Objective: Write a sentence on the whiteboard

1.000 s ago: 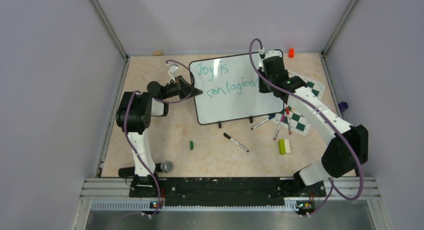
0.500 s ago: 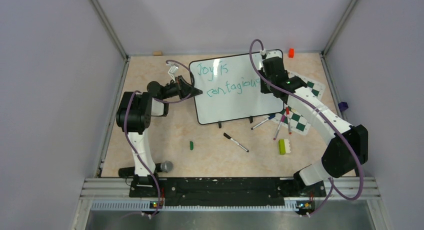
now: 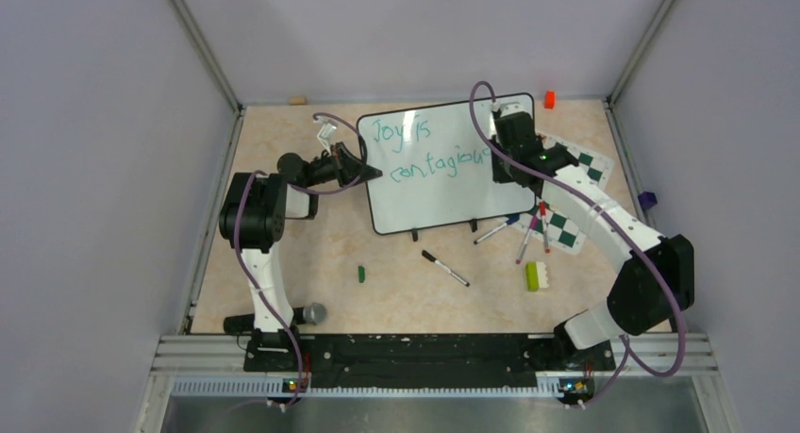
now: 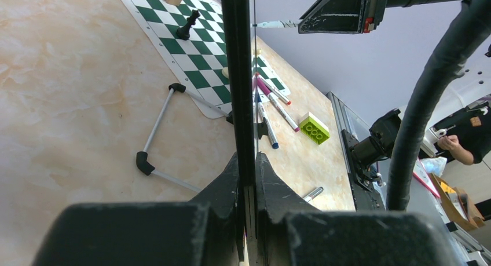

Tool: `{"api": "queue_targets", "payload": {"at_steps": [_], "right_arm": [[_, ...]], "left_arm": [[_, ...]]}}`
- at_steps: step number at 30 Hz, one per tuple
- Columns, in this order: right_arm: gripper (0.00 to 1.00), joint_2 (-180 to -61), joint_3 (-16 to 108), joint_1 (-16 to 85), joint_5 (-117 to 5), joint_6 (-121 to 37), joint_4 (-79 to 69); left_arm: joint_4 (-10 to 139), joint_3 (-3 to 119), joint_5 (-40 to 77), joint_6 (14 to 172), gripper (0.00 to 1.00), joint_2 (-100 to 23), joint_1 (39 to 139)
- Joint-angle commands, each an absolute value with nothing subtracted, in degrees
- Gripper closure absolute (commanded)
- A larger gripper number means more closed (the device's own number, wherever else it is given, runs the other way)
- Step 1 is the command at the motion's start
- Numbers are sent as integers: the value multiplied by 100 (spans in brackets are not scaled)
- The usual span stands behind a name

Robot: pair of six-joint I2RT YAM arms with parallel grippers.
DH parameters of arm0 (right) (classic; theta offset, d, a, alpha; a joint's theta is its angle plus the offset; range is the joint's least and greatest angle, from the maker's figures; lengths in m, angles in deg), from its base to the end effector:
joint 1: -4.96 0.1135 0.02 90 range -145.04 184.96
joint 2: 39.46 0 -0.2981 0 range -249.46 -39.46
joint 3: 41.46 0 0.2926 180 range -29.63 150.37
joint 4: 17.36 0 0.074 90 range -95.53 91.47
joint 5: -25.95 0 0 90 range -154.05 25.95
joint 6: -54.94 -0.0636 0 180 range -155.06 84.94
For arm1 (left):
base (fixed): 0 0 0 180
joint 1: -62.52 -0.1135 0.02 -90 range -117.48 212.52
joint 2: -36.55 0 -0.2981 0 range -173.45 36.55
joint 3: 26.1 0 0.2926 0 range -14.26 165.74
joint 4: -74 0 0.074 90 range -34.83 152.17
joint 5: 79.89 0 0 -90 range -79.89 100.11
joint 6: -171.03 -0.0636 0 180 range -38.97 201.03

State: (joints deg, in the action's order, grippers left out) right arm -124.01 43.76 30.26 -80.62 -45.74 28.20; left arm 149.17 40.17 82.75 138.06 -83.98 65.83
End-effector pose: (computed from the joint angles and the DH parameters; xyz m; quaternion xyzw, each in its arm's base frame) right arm 0.3512 0.1459 0.3184 -0.0615 0.9135 -0.0093 0.4021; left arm 0.4250 -0.0854 0.1660 0.2288 0.6280 -0.6239 0.4050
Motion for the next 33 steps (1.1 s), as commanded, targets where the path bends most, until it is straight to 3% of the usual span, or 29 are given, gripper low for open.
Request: {"api": "queue_targets", "payload": {"at_steps": [1,19,30,33], "right_arm": [[100,-12234,4375,2972,-7763,-4569,2699],[100,-11442,4421,2969,-7046,-4731,2568],[100,-11033,4309,2966,-7064,-4741,2789],[100,-10949,4257,2970,-7072,-4759,2817]], "left_arm": [[15487,3953,9370,13156,100,-8571,6779],[15489,3993,9377,13285,100,-8576,6732],[15489,3891,9481,13571,72,-8368,6551],[15488,3835,9554,13599,59,-8258,6551]]}}
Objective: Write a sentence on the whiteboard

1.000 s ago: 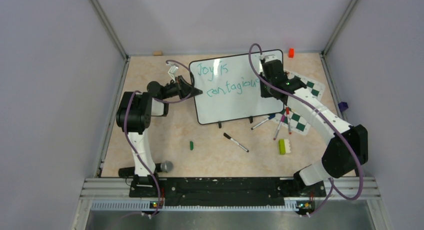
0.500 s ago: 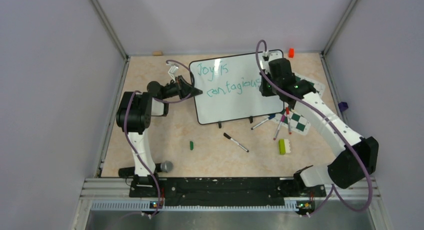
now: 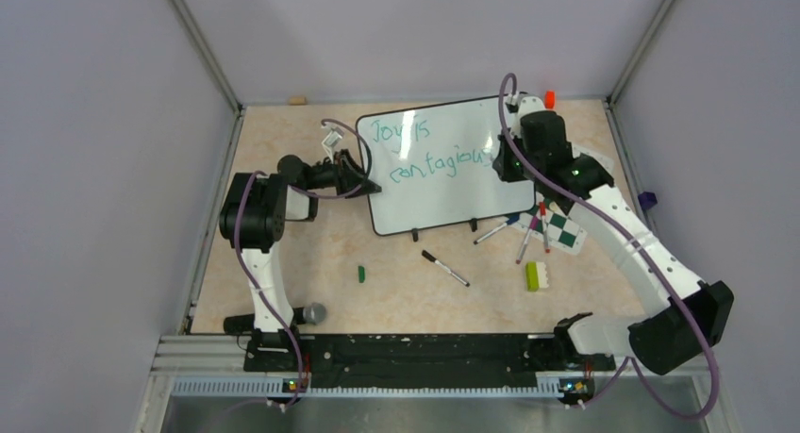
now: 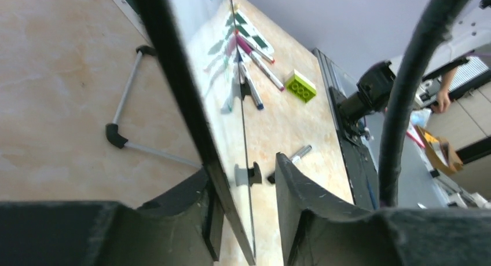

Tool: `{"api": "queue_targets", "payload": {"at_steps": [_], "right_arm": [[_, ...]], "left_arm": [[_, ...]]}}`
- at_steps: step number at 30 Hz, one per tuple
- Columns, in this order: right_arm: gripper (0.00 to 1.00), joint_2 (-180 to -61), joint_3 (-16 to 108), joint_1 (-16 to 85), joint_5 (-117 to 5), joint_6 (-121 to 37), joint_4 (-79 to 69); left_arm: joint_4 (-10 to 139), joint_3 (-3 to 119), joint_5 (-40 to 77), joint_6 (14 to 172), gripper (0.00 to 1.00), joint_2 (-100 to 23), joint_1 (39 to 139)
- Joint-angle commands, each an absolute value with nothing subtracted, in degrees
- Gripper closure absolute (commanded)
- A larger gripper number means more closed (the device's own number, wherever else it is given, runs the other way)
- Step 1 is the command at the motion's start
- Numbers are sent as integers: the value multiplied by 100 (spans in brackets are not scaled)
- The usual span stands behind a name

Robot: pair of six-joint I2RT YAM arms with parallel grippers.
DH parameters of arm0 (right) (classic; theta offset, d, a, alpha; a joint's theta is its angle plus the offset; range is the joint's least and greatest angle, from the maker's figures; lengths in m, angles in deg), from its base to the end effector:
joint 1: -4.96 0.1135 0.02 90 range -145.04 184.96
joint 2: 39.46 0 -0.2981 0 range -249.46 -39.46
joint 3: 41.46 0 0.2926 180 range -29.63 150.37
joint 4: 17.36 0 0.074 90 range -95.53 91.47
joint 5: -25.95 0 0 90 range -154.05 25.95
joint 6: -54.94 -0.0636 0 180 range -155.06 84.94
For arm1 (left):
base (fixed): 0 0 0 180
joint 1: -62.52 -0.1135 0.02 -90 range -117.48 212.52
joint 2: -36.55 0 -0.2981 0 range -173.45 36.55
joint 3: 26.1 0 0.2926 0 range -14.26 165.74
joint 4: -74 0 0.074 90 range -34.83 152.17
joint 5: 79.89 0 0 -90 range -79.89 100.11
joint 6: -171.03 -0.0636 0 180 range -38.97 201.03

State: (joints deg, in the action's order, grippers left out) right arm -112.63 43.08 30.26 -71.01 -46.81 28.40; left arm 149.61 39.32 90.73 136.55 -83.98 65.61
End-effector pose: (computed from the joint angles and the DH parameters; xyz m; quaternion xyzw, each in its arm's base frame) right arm 0.3050 0.1356 0.3791 -0.0760 0.8801 0.0970 0.4585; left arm 0.4138 -0.0852 0.1598 0.2849 0.6248 -0.6282 0.3659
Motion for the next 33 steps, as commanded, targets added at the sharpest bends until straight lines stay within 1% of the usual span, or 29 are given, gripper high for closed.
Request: {"api": "queue_targets", "payload": {"at_steps": [1,2,3,4,6,16,20,24,33], "right_arm": [[100,-10935,4254,2969,-7060,-4761,2832],[100,-10919,4251,2966,-7057,-4762,2847],[100,-10896,4247,2968,-7053,-4770,2863],[100,-10885,4244,2971,-7058,-4772,2880],[100,-10855,4245,2967,-7062,-4772,2901],[100,-10651,4260,2967,-7063,-4821,2990],[100,-10515,4263,2966,-7112,-4817,3077],[100,-10423,4270,2967,-7127,-4819,3126],[100,-10294,4266,2966,-7074,-4867,3188]], "left_arm": [[15484,3812,9573,13597,52,-8205,6551],[15489,3786,9579,13594,42,-8143,6551],[15490,3752,9569,13596,24,-8104,6544],[15490,3712,9571,13589,12,-8035,6535],[15487,3612,9544,13561,2,-7898,6502],[15490,3105,9531,13345,1,-7366,6304],[15486,2713,9341,13061,1,-7043,6294],[15485,2085,8812,12718,1,-6612,5814],[15450,790,7172,12212,1,-5616,5249]]}}
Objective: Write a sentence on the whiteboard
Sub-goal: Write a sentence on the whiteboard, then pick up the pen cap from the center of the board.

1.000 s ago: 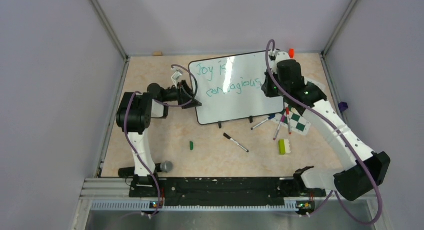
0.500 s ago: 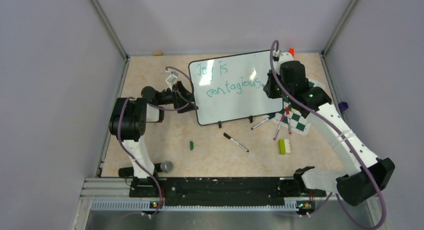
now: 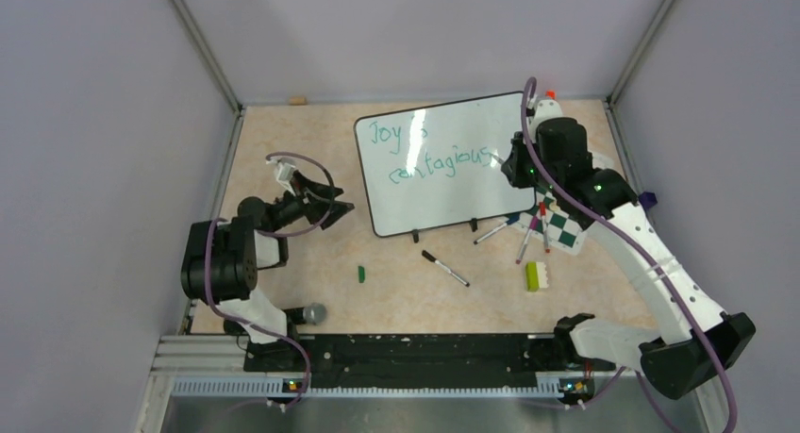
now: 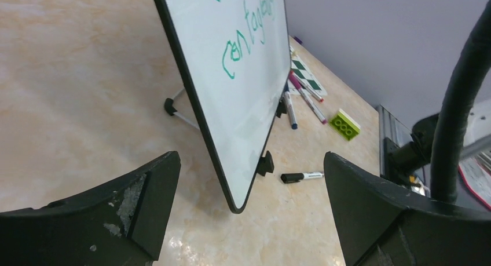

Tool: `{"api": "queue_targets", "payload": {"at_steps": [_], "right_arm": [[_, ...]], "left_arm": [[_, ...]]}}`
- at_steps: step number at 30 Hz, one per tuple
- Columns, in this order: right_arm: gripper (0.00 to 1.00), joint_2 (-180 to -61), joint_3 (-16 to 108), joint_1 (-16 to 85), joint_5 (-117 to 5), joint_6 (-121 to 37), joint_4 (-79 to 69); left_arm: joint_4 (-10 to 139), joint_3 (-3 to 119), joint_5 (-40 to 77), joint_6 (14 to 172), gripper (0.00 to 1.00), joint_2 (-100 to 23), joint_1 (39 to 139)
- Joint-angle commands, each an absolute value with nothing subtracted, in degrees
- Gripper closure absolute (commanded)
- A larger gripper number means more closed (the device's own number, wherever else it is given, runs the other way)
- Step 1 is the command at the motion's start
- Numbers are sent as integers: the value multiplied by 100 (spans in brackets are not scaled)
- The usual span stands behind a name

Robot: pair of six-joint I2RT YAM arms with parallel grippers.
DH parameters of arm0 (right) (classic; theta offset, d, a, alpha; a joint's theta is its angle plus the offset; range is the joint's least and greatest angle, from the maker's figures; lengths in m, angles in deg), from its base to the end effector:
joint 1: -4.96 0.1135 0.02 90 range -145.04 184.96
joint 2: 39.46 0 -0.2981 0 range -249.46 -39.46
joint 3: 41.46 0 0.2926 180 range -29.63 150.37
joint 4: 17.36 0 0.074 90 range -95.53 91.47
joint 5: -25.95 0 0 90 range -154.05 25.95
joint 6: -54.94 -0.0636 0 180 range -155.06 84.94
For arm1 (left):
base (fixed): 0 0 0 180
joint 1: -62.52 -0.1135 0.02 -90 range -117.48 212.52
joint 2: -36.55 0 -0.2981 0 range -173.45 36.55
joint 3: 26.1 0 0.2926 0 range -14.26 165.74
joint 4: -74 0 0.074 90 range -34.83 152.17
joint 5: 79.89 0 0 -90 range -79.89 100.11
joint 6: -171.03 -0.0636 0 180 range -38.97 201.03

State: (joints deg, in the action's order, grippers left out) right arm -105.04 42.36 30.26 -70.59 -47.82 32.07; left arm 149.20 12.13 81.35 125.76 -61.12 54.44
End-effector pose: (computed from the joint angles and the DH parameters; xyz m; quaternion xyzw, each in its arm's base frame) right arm 0.2671 0.1182 0.4055 -0.0672 0.8676 0.1129 0.4796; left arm 0.3050 -0.0175 0.1826 0.1978 0.6459 -0.5374 0.5048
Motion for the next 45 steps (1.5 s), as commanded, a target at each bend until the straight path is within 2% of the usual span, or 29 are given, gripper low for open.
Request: {"api": "queue_targets", "payload": {"at_steps": [1,4,8,10,16,18,21,25,27,29,30,33,38,40,42,43,44,45], "right_arm": [[100,-10279,4270,2969,-7075,-4874,3197],[100,-10250,4300,2973,-7097,-4870,3219],[100,-10280,4382,2975,-7108,-4870,3284],[100,-10277,4404,2969,-7078,-4883,3285],[100,-10281,4442,2971,-6983,-4956,3313],[100,-10251,4425,2967,-6976,-4958,3320],[100,-10213,4402,2972,-6970,-4980,3332],[100,-10173,4434,2972,-6919,-5000,3395],[100,-10149,4450,2967,-6916,-5007,3430],[100,-10132,4471,2973,-6900,-5011,3460],[100,-10126,4501,2967,-6885,-5009,3482],[100,-10122,4582,2969,-6866,-4993,3560],[100,-10066,4630,2971,-6842,-4955,3607],[100,-10044,4626,2971,-6791,-4956,3623],[100,-9994,4604,2969,-6730,-4955,3637],[100,-9966,4594,2971,-6714,-4956,3638],[100,-9928,4574,2972,-6705,-4947,3642],[100,-9889,4561,2971,-6687,-4948,3641]], "left_arm": [[15235,739,7103,12129,1,-5471,5242],[13397,802,7035,11444,1,-4672,5242],[8981,1372,6235,9748,1,-3159,5387],[8079,1389,5960,9377,1,-2566,5523],[7780,480,6051,9134,1,-1289,5557],[8309,66,6338,9154,1,-1013,5558],[8267,-72,6721,8984,1,-588,5612],[7990,-219,6418,8785,1,29,5907],[7709,-198,6102,8555,3,236,6292],[7304,-204,4616,8589,2,618,6950],[7235,-231,4236,8649,1,774,7086],[7196,-291,3838,8770,1,967,7131],[7192,-283,2938,9239,13,891,7110],[7277,-298,2825,9528,31,830,7046],[7272,-327,2846,9922,38,800,6953],[7484,-403,3046,10051,37,773,6914],[7630,-496,3132,10193,27,733,6904],[7689,-538,3087,10379,6,707,6902]]}}
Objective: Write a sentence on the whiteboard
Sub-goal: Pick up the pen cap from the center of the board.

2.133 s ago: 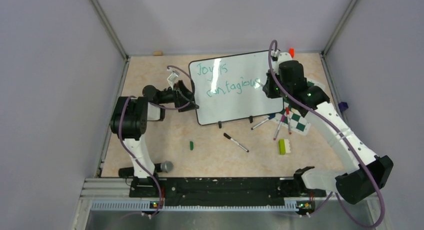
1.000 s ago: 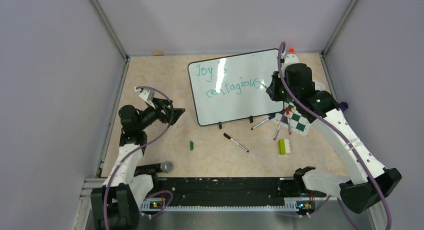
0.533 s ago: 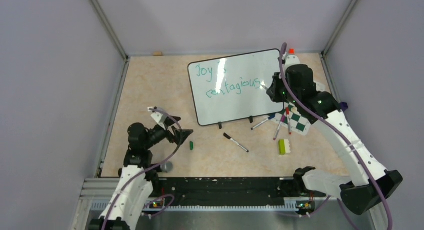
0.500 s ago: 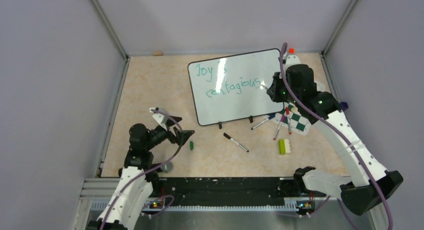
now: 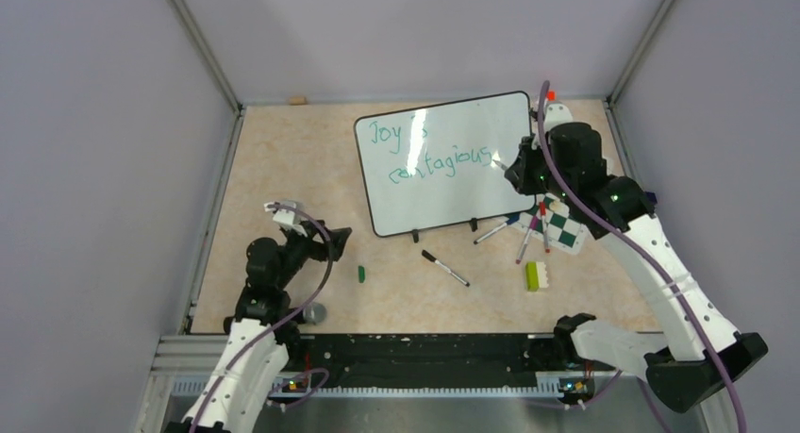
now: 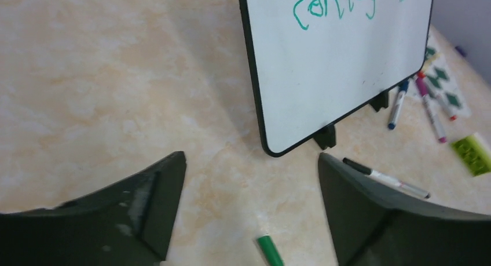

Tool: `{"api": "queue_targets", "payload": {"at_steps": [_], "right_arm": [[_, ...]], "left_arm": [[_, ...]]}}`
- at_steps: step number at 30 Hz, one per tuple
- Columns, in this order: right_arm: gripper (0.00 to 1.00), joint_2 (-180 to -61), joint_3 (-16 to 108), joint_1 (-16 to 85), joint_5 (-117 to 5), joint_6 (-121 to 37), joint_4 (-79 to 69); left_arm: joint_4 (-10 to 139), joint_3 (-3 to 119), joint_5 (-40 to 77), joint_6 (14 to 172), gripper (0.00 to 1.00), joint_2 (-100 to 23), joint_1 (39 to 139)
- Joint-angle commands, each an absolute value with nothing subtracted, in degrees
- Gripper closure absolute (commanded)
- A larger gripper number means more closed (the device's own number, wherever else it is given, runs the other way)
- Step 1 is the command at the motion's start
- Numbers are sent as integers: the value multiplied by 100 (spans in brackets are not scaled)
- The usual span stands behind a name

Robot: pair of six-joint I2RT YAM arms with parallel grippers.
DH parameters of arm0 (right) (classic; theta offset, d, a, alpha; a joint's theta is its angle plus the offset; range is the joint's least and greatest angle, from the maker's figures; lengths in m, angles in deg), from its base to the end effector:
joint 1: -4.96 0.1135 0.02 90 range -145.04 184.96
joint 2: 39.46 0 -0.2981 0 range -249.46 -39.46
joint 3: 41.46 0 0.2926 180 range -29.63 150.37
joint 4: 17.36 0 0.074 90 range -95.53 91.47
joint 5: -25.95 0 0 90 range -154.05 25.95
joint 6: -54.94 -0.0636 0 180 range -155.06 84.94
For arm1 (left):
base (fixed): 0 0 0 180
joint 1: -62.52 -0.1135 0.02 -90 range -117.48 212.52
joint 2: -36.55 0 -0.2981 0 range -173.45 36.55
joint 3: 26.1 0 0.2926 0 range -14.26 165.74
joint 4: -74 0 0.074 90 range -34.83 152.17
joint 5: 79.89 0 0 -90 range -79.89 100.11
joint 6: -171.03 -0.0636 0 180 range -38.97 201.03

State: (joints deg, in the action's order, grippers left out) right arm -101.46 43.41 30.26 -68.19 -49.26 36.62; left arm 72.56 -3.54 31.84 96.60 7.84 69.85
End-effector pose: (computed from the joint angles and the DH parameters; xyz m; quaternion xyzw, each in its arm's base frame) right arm 0.2436 0.1101 0.4194 -0.0665 0.8679 0.1364 0.4730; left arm 0.1769 -0.0465 0.2078 0.0708 0.7459 -0.2674 0.6059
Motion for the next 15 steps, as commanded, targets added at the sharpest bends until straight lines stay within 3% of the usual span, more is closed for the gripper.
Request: {"api": "queue_targets", "payload": {"at_steps": [1,8,15], "right_arm": [[100,-9855,4544,2967,-6679,-4938,3650],[100,-9729,4432,2966,-6626,-4921,3759],[100,-9644,4214,2967,-6622,-4940,3851]], "left_arm": [[7642,-546,3030,10572,2,713,6902],[7234,-612,3134,11813,4,1014,6911],[5269,-28,3101,12250,30,405,6981]]}}
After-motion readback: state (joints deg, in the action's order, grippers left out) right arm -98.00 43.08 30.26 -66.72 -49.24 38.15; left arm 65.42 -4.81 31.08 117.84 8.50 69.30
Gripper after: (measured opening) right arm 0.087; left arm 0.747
